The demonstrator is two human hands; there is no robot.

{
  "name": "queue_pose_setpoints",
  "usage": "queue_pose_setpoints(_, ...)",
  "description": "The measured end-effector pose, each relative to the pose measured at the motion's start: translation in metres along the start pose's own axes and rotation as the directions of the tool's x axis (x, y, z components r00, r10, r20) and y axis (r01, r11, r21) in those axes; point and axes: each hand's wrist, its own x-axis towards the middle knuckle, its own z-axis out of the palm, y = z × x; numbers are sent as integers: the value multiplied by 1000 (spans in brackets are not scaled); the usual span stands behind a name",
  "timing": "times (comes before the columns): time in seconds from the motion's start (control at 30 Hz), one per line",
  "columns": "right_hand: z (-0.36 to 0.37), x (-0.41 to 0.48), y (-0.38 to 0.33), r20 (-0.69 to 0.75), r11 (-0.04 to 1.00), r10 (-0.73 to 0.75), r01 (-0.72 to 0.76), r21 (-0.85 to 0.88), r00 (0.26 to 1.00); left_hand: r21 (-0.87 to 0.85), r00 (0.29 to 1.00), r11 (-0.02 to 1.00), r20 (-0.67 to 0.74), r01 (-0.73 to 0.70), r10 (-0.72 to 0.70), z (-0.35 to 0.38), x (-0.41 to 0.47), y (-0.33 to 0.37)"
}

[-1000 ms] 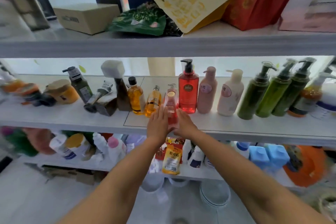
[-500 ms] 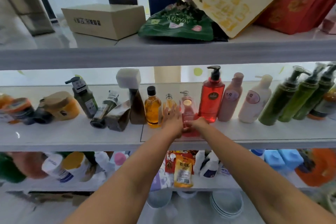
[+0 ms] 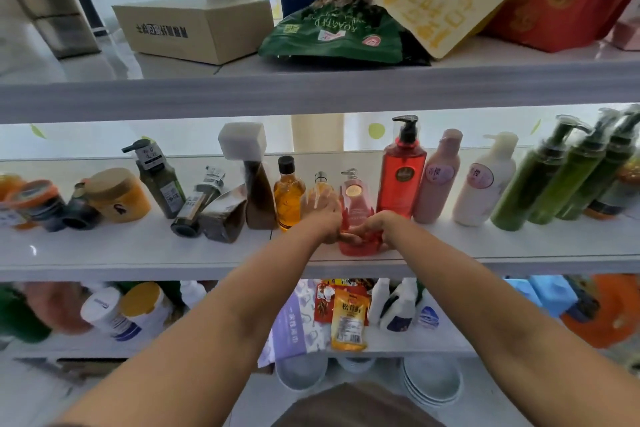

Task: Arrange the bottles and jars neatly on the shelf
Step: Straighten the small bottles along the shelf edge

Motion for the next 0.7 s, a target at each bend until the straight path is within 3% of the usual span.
queue_pose_setpoints(0.17,0,-5,5,40,976,-48,38,215,998,42,999,998,7,-40,40,-8,-7,-1)
queue_pose_setpoints(0.37,0,3,21,103,902,-81,29,431,991,-21,1000,1000,-5,19,-19,-4,0,1)
queue_pose_setpoints(0.57,2,6,40,51,771,-266,181,610,962,-119,999,992,10,-38,40,-7,0,6)
queue_pose_setpoints(0.7,3,2,47,-19,699,-344,269,663,939,-369,994,926,-100,-79,45,-24,-15,12)
